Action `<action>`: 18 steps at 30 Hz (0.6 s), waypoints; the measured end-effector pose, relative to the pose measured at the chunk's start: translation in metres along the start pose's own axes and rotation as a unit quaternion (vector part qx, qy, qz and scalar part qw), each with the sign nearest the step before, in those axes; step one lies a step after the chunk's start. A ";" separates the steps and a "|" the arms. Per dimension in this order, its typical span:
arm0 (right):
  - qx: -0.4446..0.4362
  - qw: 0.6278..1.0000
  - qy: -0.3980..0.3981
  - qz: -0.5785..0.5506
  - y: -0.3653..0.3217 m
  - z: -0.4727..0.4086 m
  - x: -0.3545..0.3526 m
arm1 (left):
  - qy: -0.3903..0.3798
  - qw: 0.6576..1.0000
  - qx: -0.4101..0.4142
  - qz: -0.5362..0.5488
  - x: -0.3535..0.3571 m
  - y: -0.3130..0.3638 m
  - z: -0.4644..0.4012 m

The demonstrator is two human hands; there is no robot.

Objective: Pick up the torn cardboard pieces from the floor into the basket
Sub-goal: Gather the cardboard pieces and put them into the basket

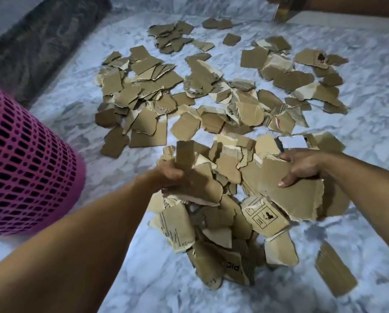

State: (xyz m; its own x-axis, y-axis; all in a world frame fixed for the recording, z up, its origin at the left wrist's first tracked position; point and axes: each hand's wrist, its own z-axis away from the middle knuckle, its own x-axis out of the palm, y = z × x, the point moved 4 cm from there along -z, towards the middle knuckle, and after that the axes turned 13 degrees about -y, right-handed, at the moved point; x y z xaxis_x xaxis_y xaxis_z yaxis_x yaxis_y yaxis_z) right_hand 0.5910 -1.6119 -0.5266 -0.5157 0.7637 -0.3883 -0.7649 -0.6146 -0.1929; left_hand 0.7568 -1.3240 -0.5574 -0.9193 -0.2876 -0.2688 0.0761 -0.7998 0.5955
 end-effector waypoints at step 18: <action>0.097 0.912 0.252 -0.307 0.064 0.003 0.044 | 0.250 0.873 -0.182 0.377 0.044 -0.269 -0.230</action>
State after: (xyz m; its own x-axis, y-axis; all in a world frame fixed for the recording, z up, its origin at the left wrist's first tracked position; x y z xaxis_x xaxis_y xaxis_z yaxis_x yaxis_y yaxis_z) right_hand 0.5179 -1.6172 -0.5538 0.2392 0.7338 -0.6359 -0.9291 -0.0173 -0.3695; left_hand 0.7847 -1.2431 -0.9037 -0.2783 -0.9258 -0.2559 0.7874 -0.3725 0.4912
